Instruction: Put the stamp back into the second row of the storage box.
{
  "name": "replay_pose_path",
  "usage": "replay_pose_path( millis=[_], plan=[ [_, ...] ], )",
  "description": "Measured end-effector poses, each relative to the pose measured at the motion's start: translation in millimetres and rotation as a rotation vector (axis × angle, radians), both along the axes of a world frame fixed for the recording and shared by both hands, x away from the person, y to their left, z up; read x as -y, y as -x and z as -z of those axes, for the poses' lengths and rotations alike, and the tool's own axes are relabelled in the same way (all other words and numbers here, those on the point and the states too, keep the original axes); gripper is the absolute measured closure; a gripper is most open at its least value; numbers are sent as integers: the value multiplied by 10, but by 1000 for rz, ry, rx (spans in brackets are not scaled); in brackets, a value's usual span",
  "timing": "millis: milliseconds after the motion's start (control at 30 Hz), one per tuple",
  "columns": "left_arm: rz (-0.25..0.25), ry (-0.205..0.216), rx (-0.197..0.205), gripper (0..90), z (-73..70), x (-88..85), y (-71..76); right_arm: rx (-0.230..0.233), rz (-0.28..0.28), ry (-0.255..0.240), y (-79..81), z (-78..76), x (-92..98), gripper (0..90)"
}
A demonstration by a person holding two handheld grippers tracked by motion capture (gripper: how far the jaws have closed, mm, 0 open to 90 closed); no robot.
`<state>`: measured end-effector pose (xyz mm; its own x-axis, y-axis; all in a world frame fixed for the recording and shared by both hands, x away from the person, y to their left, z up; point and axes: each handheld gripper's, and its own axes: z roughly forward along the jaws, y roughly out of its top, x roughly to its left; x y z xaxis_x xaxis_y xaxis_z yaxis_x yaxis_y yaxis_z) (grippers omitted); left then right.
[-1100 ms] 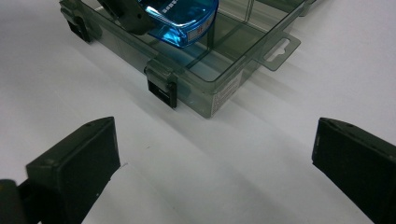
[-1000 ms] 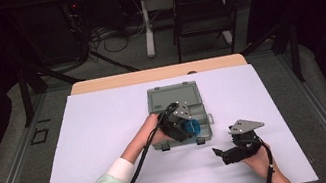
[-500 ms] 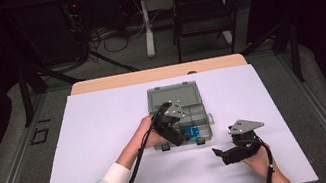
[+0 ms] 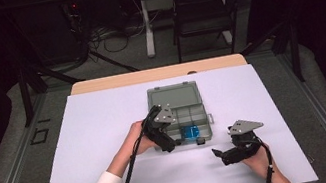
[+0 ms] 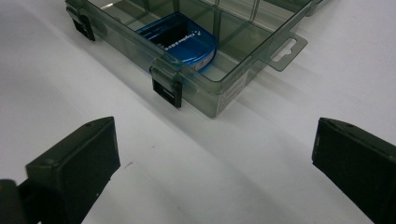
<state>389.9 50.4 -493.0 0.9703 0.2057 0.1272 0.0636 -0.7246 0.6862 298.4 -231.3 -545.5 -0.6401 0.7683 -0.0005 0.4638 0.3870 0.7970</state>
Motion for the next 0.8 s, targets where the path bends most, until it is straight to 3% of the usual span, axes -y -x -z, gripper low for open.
replay_pose_path(
  millis=[167,600,800],
  plan=[
    [-17,-3,11,2,8,-65,10,-9,-3,15,-8,-10,-4,0],
    [-56,-1,40,2,17,-162,45,21,9,-20,5,-23,20,0],
    [-59,-11,27,2,44,-190,48,15,4,-12,9,-25,13,0]
  ],
)
